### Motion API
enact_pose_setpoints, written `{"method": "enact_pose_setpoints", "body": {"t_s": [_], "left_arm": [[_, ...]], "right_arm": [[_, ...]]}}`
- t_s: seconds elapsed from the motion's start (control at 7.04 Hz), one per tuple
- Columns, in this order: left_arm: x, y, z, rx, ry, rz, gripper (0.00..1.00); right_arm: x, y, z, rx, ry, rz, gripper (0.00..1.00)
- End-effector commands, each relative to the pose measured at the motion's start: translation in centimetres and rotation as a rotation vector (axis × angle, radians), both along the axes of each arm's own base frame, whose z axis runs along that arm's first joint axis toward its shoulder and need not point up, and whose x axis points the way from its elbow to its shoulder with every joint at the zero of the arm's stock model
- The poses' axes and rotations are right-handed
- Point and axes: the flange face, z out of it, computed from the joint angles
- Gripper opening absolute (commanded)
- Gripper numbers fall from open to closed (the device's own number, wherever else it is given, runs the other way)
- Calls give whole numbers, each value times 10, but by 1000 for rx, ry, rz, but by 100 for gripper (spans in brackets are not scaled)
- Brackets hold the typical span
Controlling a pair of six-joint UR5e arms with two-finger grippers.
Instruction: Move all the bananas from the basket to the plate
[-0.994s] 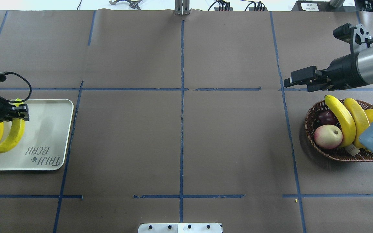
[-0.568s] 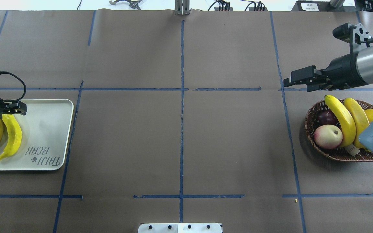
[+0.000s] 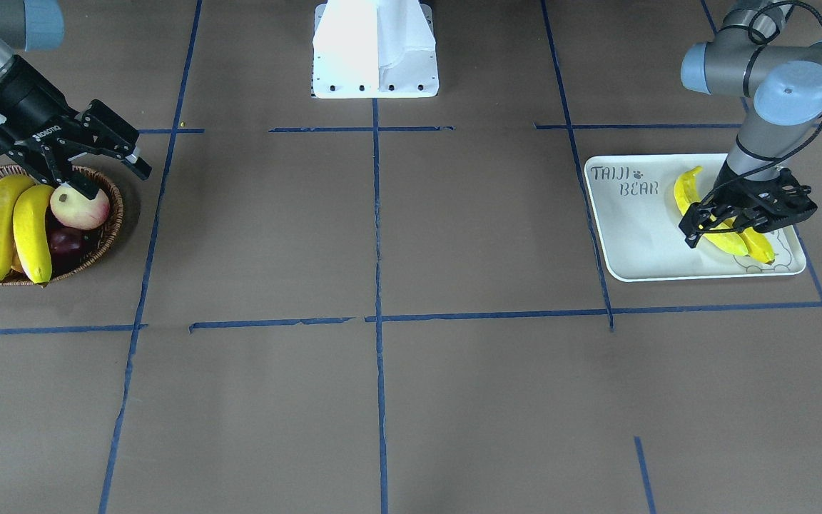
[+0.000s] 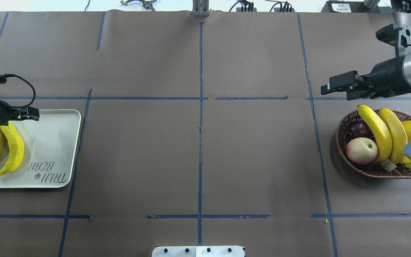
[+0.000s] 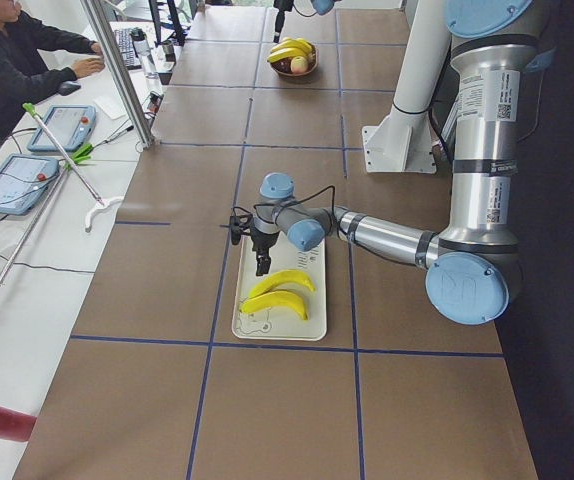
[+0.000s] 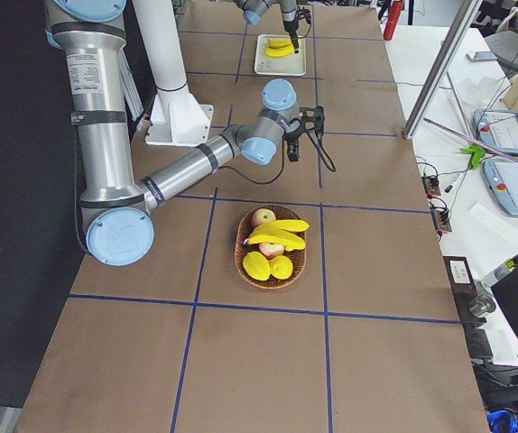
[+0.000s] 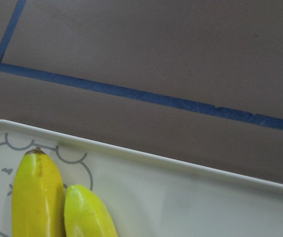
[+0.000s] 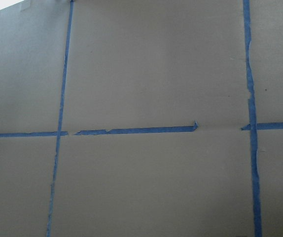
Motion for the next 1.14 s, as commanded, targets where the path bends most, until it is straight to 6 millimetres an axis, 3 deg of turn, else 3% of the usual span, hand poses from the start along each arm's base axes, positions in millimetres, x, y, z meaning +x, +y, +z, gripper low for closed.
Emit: {"method": "enact_pose_setpoints", "body": {"t_s": [0.0,0.43,0.71,0.85,0.99], "left_arm": [[16,-12,-66,20,116,54,100],[40,-27,-165,-64,179,-4,100],[66,-18,-182,-89,209,-2,100],[75,-19,-188,-85,213,4,100],[79,-18,-185,-88,208,10,100]], "right_arm": [[52,13,62,39,86,-34,100],[84,52,161,128,343,-149,100],[81,53,200,74,395,-167,100],[73,54,212,60,412,-183,100],[61,57,211,70,418,-205,100]]}}
